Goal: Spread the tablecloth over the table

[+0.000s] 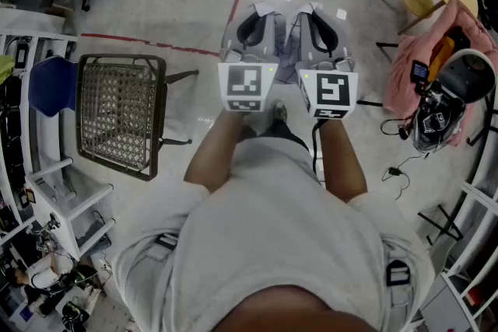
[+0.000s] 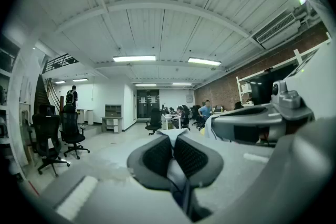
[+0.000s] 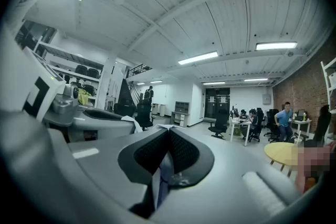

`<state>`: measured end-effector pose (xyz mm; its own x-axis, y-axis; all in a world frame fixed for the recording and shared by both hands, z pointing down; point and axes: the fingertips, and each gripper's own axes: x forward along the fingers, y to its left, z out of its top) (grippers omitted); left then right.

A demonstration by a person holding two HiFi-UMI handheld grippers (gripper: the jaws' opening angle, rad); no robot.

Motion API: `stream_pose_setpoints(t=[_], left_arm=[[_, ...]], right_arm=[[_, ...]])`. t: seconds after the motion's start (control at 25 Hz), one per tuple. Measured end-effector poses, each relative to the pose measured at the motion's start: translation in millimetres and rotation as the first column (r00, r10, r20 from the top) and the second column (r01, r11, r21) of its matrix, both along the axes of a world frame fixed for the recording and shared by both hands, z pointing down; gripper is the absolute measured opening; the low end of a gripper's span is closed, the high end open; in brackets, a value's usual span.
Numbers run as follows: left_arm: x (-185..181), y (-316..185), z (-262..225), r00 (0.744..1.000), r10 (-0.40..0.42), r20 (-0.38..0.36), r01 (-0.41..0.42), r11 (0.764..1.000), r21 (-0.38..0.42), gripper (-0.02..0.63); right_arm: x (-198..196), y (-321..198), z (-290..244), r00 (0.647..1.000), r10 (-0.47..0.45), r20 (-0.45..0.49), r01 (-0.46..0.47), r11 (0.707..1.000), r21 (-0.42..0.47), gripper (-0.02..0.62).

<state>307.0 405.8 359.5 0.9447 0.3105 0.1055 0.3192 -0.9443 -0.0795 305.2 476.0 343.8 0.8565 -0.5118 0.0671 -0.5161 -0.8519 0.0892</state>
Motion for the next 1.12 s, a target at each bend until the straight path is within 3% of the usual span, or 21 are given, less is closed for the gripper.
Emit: stream_pose_setpoints(t=[0.28,0.56,0.8,1.12], left_arm=[[4,9,11,1.0,-0.025,0.019,0.025,1.0,-0.005,0.023],[1,-15,26,0.99,-0.136,0.041,0.137,0.99,-0.029,0.023],[-18,-90,31,0.958,-0.28,0.061,0.282,0.959,-0.034,0.023],[-35,-195,44,0.934,-0.346,0.086,0.351,0.936,-0.042,0.023]], right_arm=[[7,2,12,0.999,-0.039,0.019,0.039,0.999,0.008,0.008],[13,-20,30,0.99,-0.135,0.034,0.134,0.99,0.039,0.008],[2,-100,32,0.957,-0.286,0.044,0.285,0.958,0.035,0.008],[-20,-207,46,0.929,-0.361,0.078,0.362,0.932,-0.001,0.008]])
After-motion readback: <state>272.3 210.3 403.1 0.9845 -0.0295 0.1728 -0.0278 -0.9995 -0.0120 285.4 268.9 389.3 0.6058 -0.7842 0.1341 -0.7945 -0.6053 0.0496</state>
